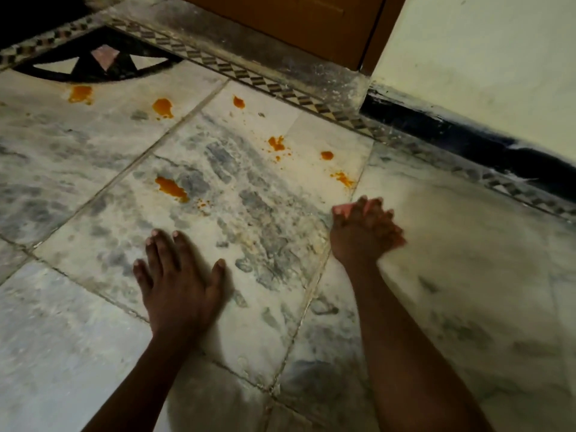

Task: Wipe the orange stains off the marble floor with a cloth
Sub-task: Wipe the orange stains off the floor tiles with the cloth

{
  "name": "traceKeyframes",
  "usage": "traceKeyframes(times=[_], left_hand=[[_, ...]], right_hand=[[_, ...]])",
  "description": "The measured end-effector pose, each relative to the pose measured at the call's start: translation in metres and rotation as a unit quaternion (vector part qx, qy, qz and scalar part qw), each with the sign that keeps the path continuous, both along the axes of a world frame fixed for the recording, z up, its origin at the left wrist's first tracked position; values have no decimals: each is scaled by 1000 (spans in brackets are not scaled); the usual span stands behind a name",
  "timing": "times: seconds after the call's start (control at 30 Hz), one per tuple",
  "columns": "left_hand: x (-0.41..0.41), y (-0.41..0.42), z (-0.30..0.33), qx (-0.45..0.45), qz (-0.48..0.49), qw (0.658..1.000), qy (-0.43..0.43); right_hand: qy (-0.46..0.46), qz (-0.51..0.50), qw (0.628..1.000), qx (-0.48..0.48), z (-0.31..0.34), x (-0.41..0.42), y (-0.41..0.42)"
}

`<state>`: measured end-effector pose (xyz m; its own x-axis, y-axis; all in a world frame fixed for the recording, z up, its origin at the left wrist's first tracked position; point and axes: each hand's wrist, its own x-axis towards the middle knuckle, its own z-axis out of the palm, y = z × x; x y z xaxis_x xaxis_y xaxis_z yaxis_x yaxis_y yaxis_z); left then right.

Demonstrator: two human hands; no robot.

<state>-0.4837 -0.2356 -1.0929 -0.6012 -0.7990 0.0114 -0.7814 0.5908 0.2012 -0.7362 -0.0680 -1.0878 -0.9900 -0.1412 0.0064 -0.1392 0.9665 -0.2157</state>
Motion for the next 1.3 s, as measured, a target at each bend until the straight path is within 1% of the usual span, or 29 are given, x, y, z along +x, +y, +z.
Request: traceKeyframes(times=[0.07,0.17,0.23,0.27,0.3,0.37,0.4,0.43,0.47,0.5,0.57,0.63,0.67,0.7,0.73,0.77,0.8,0.87,0.9,0.93,0.97,1.0,1.03,1.1,1.17,1.2,1.23,1.27,1.3], left_hand=[[0,1,1,5,1,1000,1],[3,-1,5,15,8,1000,-7],[3,-1,5,18,8,1000,-4],[3,0,4,17,10,1000,-2],[2,-1,4,17,9,1000,1],[2,0,2,20,7,1000,1],[2,0,1,20,6,1000,4],[1,1,2,18,3,1000,5],[0,4,3,19,2,1000,5],[1,2,4,21,5,1000,4],[1,3,8,34,8,999,3],[1,3,10,39,11,999,4],[2,0,11,41,14,999,3],[2,0,12,43,12,999,1],[3,1,12,43,10,999,0],[4,0,12,39,8,999,-1],[4,1,11,37,7,999,-2],[4,1,9,31,7,999,-2],[4,1,7,25,7,1000,0],[3,0,6,20,8,1000,2],[4,1,4,17,7,1000,3],[3,1,3,14,6,1000,6],[4,1,2,12,6,1000,9],[3,-1,3,17,1,1000,11],[4,-3,3,25,-2,1000,13],[5,-3,3,23,-3,1000,13],[5,-2,2,19,-3,1000,16],[6,-2,1,14,-1,1000,20],[5,-2,1,9,-1,1000,23]], right_hand=[[17,115,993,12,1,14,-17],[28,300,953,31,0,86,13],[48,325,944,36,-3,115,63],[66,298,952,34,-5,113,87],[78,239,967,36,-8,101,103],[67,63,995,40,-8,69,111],[45,2,999,30,-6,54,100],[24,-26,999,23,-5,46,86],[32,-21,999,19,-3,48,73],[58,19,998,18,-4,61,58],[76,186,979,34,-6,109,53],[57,374,925,40,-2,155,76],[58,445,893,37,3,163,91],[70,498,863,40,3,156,108],[81,525,846,53,3,143,123],[81,510,854,61,1,126,133],[84,457,883,65,-4,106,137],[68,263,961,55,-6,67,120],[56,169,983,44,-8,49,101],[36,99,994,23,-8,33,76],[5,60,998,9,-8,23,51],[-18,53,998,2,-7,17,25],[-26,82,996,2,-6,20,4],[18,211,977,11,-6,55,-16],[60,355,933,15,-2,106,-1],[59,390,919,17,0,121,16],[56,396,916,19,-2,123,33],[57,370,927,17,-3,116,44],[61,315,947,19,-7,102,48]])
